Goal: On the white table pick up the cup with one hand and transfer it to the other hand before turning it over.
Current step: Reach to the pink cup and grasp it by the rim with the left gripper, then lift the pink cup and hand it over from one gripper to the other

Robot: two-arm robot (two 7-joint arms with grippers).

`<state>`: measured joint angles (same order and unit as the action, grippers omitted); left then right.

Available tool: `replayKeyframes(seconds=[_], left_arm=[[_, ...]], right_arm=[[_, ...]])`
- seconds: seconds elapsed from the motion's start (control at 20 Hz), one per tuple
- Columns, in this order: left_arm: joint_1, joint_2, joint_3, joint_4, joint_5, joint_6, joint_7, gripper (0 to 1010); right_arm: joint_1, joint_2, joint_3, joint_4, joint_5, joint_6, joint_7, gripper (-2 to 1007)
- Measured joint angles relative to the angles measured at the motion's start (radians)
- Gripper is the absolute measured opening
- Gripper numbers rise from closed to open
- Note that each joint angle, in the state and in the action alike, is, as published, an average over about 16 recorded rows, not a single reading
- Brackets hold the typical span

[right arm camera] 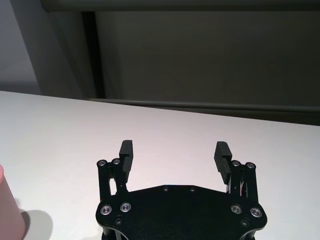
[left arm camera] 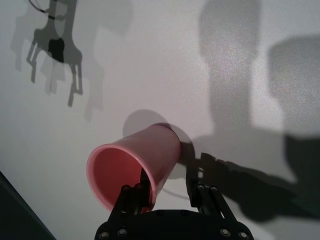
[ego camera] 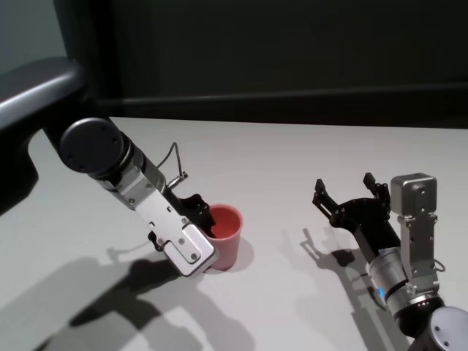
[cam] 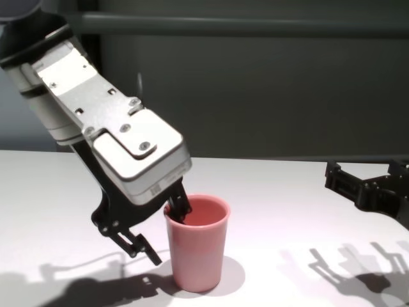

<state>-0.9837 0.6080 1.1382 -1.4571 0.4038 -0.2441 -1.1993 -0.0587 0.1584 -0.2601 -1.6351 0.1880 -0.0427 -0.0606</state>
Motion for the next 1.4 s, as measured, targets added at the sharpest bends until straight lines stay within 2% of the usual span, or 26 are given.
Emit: replayKeyframes(seconds=[0.4, 0.65, 1.05, 1.4], left_arm=[[-0.015, -0.004, 0.016, 0.008, -0.008, -0.002, 0.005, 230], [-0.023, -0.006, 0.025, 0.01, -0.014, -0.003, 0.007, 116], [-0.034, -0.005, 0.037, 0.012, -0.034, -0.005, 0.009, 50], [-0.038, 0.007, 0.03, 0.011, -0.075, -0.002, 0.026, 50]], right_arm=[[0.0, 0.0, 0.0, 0.0, 0.0, 0.0, 0.0, 1002], [0.0, 0.0, 0.0, 0.0, 0.0, 0.0, 0.0, 1002], [0.0, 0.0, 0.0, 0.0, 0.0, 0.0, 0.0, 1002], [0.0, 0.0, 0.0, 0.0, 0.0, 0.0, 0.0, 1002]])
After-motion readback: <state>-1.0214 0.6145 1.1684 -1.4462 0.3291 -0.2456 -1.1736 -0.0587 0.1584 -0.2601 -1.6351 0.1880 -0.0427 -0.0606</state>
